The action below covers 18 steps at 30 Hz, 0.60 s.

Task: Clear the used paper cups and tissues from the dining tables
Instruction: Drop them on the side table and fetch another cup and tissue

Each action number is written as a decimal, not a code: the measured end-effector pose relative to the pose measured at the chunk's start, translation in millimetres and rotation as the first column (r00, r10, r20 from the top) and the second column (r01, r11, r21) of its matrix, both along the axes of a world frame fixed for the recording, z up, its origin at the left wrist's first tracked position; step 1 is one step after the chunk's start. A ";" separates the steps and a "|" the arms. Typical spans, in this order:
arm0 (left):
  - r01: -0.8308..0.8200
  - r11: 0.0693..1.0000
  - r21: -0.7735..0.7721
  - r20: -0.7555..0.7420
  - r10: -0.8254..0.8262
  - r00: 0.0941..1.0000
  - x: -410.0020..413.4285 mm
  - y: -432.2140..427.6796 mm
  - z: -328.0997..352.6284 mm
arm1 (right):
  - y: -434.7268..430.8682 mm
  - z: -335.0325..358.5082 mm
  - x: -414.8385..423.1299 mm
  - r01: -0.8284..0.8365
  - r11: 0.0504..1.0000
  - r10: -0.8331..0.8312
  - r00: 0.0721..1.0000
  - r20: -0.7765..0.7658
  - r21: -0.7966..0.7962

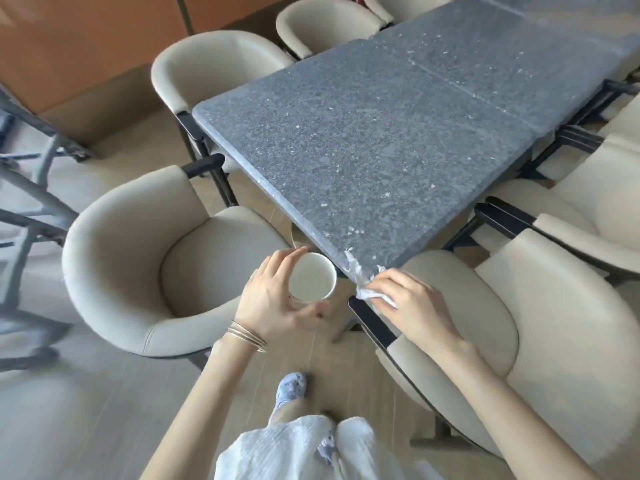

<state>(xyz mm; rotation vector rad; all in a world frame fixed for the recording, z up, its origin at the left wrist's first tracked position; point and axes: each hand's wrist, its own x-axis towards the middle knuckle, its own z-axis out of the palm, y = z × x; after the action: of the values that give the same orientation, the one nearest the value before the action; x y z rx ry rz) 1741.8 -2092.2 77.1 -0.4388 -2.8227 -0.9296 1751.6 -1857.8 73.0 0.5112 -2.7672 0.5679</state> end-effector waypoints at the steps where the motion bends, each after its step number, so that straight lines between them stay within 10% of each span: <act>1: -0.015 1.000 -0.005 -0.018 0.015 1.000 5.2 -4.9 3.2 | -3.7 4.9 0.6 -0.014 1.000 0.014 1.000 -0.016 -0.003; 18: -0.310 0.947 -0.080 0.005 0.311 0.950 104.6 -163.4 16.3 | -174.5 19.2 13.8 -0.369 0.925 0.365 0.929 -0.056 -0.096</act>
<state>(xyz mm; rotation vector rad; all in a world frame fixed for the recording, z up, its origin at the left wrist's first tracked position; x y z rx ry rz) 1846.4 -2255.6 93.4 0.0112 -2.8348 -0.7630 1765.4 -2032.3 92.2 1.0158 -2.5992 0.7716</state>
